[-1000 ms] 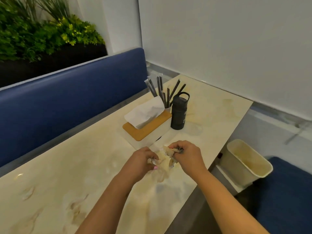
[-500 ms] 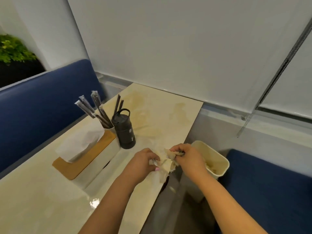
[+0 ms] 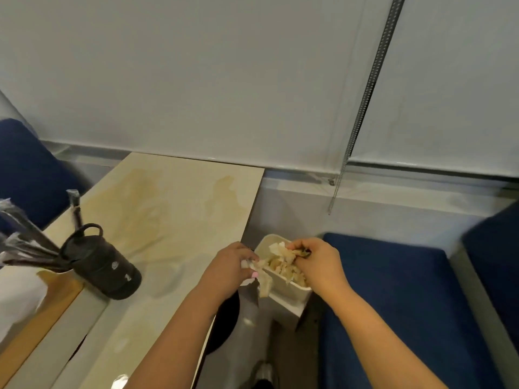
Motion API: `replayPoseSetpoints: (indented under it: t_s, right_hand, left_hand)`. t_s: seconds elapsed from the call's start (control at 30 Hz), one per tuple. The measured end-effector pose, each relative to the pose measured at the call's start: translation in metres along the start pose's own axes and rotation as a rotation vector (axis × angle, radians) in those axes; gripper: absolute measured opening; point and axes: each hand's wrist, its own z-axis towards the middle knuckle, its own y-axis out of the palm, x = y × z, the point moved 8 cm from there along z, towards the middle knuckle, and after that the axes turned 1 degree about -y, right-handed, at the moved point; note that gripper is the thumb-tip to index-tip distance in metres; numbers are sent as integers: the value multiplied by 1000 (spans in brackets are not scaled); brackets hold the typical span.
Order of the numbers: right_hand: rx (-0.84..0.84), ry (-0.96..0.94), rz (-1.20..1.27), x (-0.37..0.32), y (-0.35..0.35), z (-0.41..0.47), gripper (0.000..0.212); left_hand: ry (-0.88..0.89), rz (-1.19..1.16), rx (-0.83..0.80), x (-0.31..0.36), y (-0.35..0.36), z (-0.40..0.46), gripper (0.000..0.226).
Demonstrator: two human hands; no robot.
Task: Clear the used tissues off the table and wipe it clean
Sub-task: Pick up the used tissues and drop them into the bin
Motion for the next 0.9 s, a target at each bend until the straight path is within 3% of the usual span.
replayPoseSetpoints:
  t_s: [0.53, 0.9]
  right_hand:
    - [106, 143, -17, 76, -32, 120, 37]
    - [103, 233, -34, 117, -14, 167, 34]
  left_hand:
    - [-51, 82, -120, -27, 89, 172, 27]
    - [-129, 162, -328, -62, 160, 228, 33]
